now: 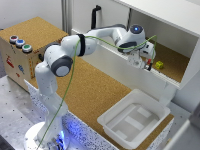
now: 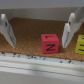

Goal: Go towards the pink block and lift it

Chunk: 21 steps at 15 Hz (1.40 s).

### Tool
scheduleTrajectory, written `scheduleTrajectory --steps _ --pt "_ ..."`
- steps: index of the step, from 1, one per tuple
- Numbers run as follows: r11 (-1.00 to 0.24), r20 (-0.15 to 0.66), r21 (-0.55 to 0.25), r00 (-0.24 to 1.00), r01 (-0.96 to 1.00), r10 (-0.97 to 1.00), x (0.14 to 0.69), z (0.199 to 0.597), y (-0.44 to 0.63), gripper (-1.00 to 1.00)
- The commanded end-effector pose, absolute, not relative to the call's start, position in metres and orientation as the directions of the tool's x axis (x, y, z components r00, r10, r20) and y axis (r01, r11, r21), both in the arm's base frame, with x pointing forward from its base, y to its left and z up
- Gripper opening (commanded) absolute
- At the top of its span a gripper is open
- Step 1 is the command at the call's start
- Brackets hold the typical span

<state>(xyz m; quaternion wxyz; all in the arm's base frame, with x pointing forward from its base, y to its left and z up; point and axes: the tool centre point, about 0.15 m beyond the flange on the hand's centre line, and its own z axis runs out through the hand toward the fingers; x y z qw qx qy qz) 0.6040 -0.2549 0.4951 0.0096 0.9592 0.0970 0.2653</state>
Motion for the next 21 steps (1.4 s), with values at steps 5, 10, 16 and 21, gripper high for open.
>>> scheduleTrajectory --steps 5,10,16,21 --pt "-0.954 0.470 -0.067 0.853 0.291 0.228 0.680 0.475 -0.279 1.00" --pt "-0.955 0.458 -0.061 0.858 0.289 0.230 0.698 0.476 -0.272 1.00" --pt "-0.951 0.422 -0.105 0.878 0.292 0.224 0.697 0.453 -0.266 -1.00" --pt "-0.956 0.412 -0.116 0.889 0.270 0.201 0.686 0.446 -0.272 -1.00"
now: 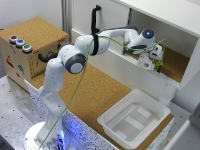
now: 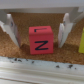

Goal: Go towards the pink block and lift it

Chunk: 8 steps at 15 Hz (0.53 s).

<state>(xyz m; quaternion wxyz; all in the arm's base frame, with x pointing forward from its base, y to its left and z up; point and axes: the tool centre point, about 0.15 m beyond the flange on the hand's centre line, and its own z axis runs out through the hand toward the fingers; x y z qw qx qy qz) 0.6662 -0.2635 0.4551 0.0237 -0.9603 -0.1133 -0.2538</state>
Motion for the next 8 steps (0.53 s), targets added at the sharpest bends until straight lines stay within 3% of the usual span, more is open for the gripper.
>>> scheduleTrajectory --steps 1,8 --pt "-0.957 0.413 -0.113 0.889 0.266 0.199 0.684 0.447 -0.272 -1.00" --pt "-0.964 0.515 -0.064 0.835 0.260 0.191 0.607 0.501 -0.239 -1.00"
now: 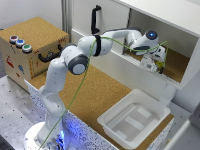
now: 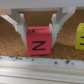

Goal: Go towards the pink block and lift it

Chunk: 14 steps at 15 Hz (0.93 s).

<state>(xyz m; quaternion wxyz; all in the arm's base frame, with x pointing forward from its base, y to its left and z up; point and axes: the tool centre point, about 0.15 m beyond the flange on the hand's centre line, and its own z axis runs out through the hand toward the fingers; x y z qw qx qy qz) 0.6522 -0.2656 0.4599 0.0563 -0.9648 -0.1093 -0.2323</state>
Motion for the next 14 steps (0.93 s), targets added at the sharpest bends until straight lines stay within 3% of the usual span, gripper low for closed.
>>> scheduleTrajectory --steps 1,5,14 --pt "-0.960 0.529 -0.050 0.823 0.275 0.208 0.596 0.506 -0.232 -1.00" --pt "-0.949 0.536 -0.039 0.808 0.313 0.244 0.544 0.511 -0.216 -1.00" --pt "-0.987 0.380 -0.047 0.917 0.152 0.123 0.466 0.447 -0.280 -1.00"
